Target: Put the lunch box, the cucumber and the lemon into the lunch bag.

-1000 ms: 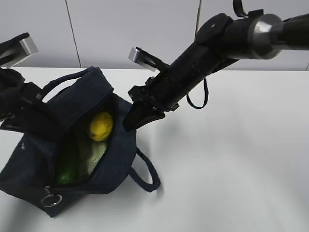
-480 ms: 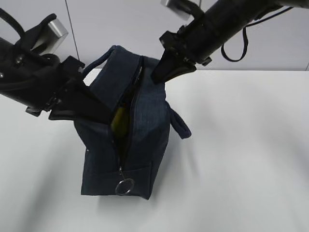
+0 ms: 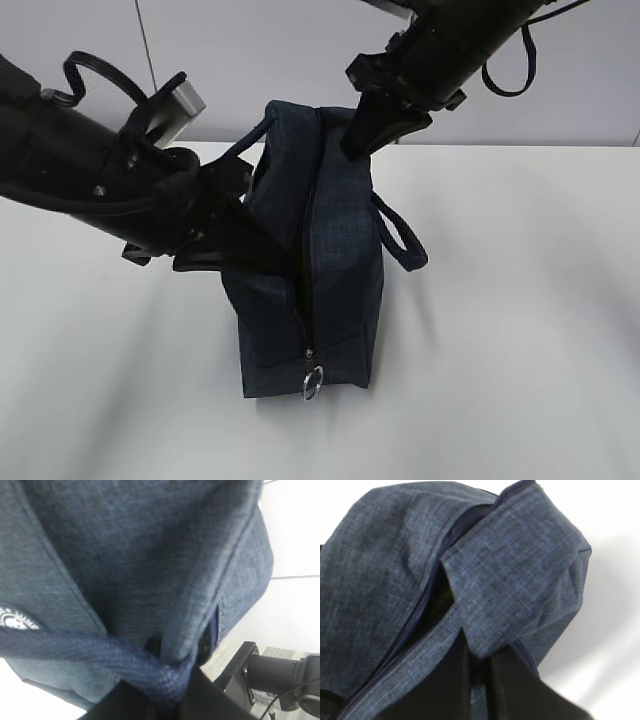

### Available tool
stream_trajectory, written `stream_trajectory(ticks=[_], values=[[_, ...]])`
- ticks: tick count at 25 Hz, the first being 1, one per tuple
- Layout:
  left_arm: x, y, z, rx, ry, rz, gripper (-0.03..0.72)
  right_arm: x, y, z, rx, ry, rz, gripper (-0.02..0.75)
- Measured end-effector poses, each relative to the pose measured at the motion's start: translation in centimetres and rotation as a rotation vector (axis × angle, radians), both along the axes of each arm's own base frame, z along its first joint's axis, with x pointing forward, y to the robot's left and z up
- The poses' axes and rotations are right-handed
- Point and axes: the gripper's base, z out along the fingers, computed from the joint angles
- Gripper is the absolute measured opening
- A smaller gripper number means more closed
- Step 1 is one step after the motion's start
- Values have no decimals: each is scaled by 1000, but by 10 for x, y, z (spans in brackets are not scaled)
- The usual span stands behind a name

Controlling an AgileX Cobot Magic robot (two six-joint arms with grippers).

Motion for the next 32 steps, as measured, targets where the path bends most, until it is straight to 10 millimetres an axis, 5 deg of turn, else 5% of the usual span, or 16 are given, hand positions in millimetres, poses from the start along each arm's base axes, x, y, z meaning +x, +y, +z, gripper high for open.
stream_trajectory(ticks=[8,11,15,17,24,32], values=[[1,1,-1,9,-12,5,32,6,4,-16,20,34,11,35],[1,1,-1,18,-15,-3,151,7,6,-15,46,31,16,89],[1,1,-1,18,-15,-3,363,8,8,-12,78,17,10,278],[0,1,-1,18,-14,-4,408,8,9,-12,89,18,7,349],[5,11,3,23,-35,15,432,11,10,3,108,-31,9,381],[-3,46,40,105,-224,28,432,11,13,62,195,-201,19,365]])
